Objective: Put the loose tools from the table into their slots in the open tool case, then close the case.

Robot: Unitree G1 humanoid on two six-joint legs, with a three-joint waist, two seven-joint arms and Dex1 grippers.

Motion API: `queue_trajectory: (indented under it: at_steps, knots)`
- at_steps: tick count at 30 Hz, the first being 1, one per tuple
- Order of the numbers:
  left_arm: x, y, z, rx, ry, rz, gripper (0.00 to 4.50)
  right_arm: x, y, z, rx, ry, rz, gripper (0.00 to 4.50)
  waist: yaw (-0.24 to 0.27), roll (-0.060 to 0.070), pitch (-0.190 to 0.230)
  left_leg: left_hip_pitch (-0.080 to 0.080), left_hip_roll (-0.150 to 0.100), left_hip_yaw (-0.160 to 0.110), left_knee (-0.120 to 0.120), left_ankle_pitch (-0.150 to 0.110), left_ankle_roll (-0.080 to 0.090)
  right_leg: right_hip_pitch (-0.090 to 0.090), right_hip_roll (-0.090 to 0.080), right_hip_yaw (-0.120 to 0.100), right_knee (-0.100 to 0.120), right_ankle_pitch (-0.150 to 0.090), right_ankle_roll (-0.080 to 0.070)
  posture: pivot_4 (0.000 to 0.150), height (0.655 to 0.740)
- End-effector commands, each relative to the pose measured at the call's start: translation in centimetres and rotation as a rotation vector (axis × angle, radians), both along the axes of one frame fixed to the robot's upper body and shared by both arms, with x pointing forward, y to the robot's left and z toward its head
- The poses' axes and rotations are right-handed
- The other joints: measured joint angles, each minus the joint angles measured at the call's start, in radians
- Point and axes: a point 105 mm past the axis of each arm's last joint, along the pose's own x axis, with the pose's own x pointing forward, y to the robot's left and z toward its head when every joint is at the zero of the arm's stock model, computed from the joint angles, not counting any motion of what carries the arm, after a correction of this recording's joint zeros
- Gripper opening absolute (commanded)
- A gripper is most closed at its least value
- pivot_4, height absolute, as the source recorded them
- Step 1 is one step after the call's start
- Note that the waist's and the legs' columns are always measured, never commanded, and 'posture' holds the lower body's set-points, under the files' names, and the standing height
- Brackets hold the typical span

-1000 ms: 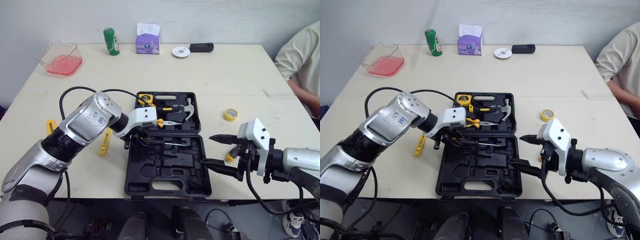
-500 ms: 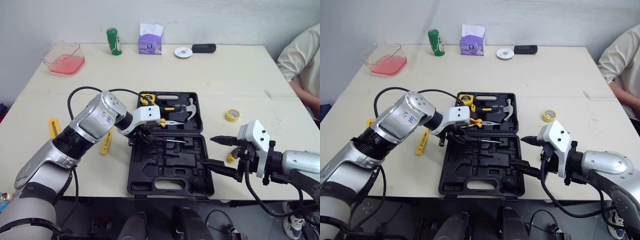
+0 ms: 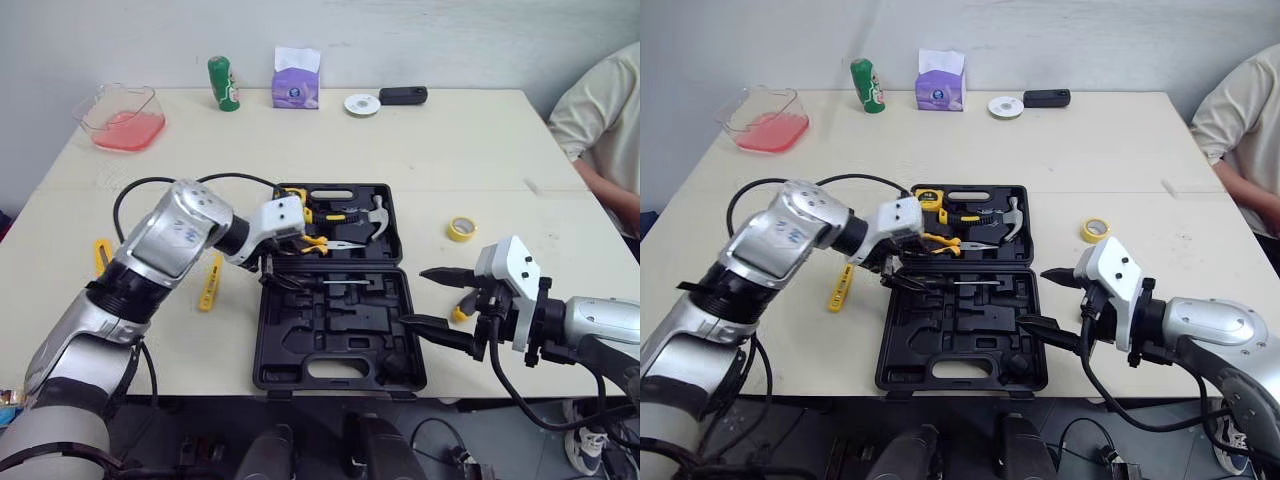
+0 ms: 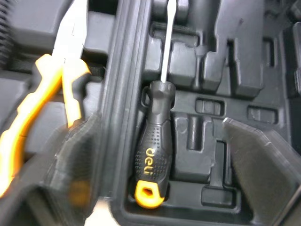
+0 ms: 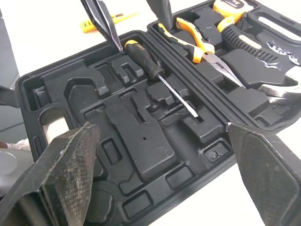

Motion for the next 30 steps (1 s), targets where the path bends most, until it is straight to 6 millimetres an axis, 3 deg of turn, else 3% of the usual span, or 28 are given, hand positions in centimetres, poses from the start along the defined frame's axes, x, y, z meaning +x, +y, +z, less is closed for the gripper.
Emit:
queue_trajectory:
  at_steps: [1,2,5,11,12,19,27,30]
  knots:
    - [-0.3,-0.5,1.4,-0.277,-0.056,-0.083,4.16,-0.4,0.5,0.6,0.012,-0.042,0.032,4.50,0.002,0.000,0.000,0.000,0.000,0.000,0.000,0.000,0.000,0.000,0.000,0.000,0.000,0.000,0.000,0.150,0.7400]
    - [-0.4,-0.5,1.2,-0.315,-0.069,-0.103,4.16,-0.4,0.6,0.7,0.014,-0.043,0.038,4.50,0.002,0.000,0.000,0.000,0.000,0.000,0.001,0.000,0.000,0.000,0.000,0.000,0.000,0.000,0.000,0.150,0.7400]
    - [0.0,-0.2,0.1,-0.371,-0.104,-0.103,3.20,-0.3,0.8,0.8,0.023,-0.050,0.051,4.50,0.002,0.000,0.000,0.000,0.000,0.000,0.001,0.000,0.000,0.000,0.000,0.000,0.000,0.000,0.000,0.150,0.7400]
    - [-0.2,-0.2,-3.2,-0.354,-0.048,-0.131,0.30,0.2,1.2,0.7,0.016,-0.060,0.068,4.50,0.000,0.000,0.000,0.000,0.000,0.000,0.001,0.000,0.000,0.000,0.000,0.000,0.000,0.000,0.000,0.150,0.7400]
    - [0.1,-0.3,-3.8,-0.339,-0.047,-0.115,0.05,0.3,1.3,0.7,0.012,-0.062,0.073,4.50,0.000,0.000,0.000,0.000,0.000,0.000,0.001,0.000,0.000,0.000,0.000,0.000,0.000,0.000,0.000,0.150,0.7400]
    - [1.2,-0.6,-5.8,-0.244,-0.029,-0.077,0.05,0.5,1.4,0.8,0.008,-0.069,0.076,4.50,0.002,-0.001,-0.001,0.000,-0.001,0.000,0.001,0.000,0.000,0.000,0.000,0.000,0.000,0.000,0.000,0.150,0.7400]
    - [0.3,0.2,-8.5,-0.074,0.033,-0.067,0.05,0.3,1.2,0.7,0.009,-0.065,0.061,4.50,0.001,-0.001,-0.003,0.002,-0.001,0.001,0.001,0.000,0.000,0.002,0.000,0.000,0.001,0.000,0.000,0.150,0.7400]
    - [0.4,0.9,-10.4,0.026,0.059,-0.008,0.05,0.2,1.2,0.5,0.006,-0.057,0.052,4.50,0.000,-0.001,-0.007,0.005,0.000,0.000,0.000,-0.001,0.001,0.005,0.000,0.000,0.000,0.000,0.000,0.150,0.7400]
